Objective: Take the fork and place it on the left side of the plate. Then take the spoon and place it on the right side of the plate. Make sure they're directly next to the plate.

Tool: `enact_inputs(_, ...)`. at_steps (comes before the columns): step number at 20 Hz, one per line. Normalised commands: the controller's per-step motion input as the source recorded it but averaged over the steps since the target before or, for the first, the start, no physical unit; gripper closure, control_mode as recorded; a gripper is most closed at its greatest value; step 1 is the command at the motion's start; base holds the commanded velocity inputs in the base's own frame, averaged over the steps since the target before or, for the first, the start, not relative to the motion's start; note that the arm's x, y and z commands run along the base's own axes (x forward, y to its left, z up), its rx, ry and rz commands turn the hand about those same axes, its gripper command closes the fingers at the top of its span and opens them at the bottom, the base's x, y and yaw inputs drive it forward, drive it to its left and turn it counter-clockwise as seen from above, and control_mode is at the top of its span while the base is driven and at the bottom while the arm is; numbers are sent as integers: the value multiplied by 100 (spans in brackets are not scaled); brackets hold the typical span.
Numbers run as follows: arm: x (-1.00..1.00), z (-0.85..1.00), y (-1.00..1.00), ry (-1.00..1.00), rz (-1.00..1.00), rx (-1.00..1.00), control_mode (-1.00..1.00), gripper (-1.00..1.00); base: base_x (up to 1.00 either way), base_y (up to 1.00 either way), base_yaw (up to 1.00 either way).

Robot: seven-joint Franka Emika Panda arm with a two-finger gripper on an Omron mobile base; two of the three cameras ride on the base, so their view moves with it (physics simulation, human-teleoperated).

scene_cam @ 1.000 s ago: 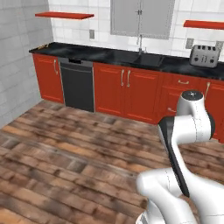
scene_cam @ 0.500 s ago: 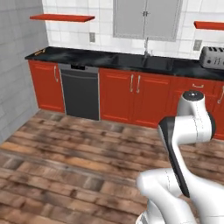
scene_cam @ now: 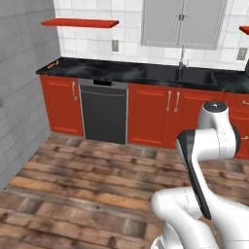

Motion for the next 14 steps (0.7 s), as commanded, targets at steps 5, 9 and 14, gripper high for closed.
enact_inputs(5,0,0,0,0,0,0,100,-100,100,75,-11)
enact_inputs(9,0,0,0,0,0,0,100,-100,100,68,-12)
enact_inputs(14,0,0,0,0,0,0,100,-100,100,60,-14)
